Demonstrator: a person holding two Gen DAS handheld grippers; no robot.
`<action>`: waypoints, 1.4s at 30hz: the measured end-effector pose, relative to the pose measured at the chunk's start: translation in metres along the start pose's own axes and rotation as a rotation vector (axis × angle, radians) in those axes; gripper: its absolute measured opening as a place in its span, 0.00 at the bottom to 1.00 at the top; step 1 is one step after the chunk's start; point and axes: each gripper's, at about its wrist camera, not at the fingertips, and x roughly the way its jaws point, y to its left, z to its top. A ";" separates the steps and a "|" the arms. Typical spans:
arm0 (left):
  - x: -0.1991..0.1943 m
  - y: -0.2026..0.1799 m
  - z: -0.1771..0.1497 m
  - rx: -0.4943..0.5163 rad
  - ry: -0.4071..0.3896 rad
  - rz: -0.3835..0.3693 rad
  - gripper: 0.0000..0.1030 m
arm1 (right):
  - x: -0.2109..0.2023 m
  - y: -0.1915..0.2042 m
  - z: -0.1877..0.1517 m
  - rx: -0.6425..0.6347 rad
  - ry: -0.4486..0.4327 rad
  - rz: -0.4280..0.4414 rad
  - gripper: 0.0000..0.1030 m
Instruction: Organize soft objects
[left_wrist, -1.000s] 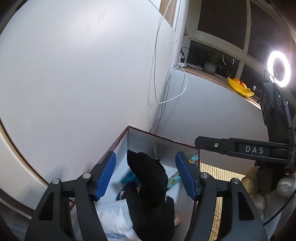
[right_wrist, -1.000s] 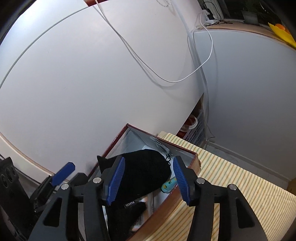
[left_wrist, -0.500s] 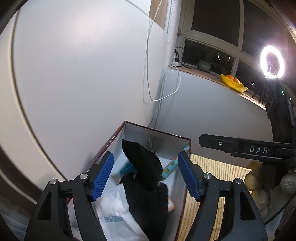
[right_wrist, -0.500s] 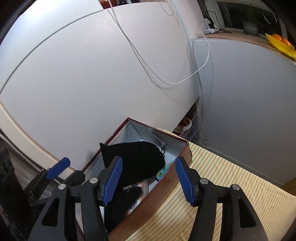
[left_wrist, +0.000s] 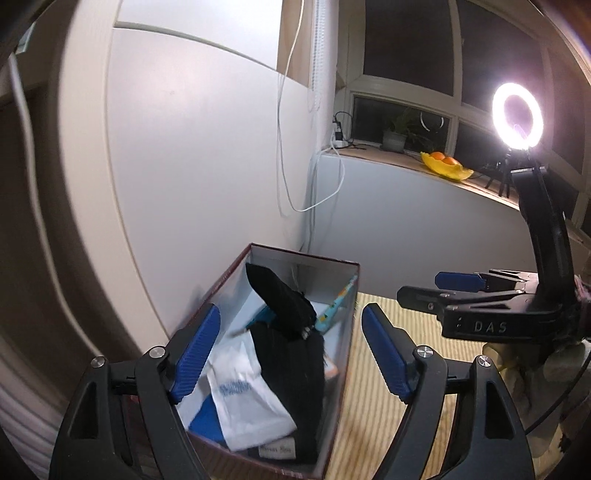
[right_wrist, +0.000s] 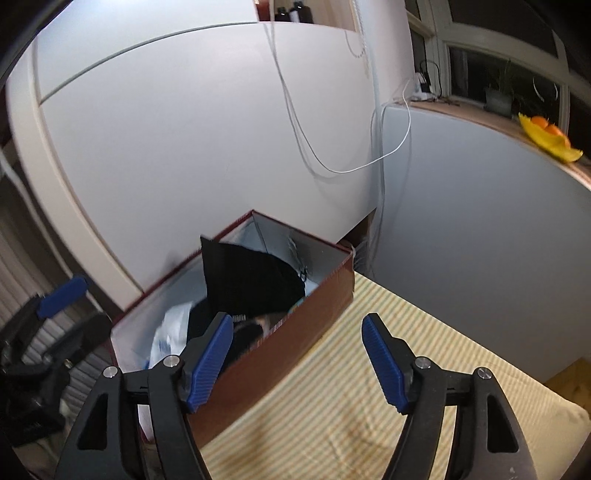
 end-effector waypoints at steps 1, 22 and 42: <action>-0.004 0.000 -0.003 -0.002 -0.001 -0.004 0.77 | -0.004 0.002 -0.005 -0.010 -0.007 -0.009 0.67; -0.098 0.000 -0.069 0.004 -0.047 -0.012 0.77 | -0.114 0.048 -0.136 -0.004 -0.131 -0.094 0.76; -0.136 0.006 -0.115 -0.030 -0.019 0.016 0.82 | -0.152 0.084 -0.216 0.013 -0.168 -0.181 0.90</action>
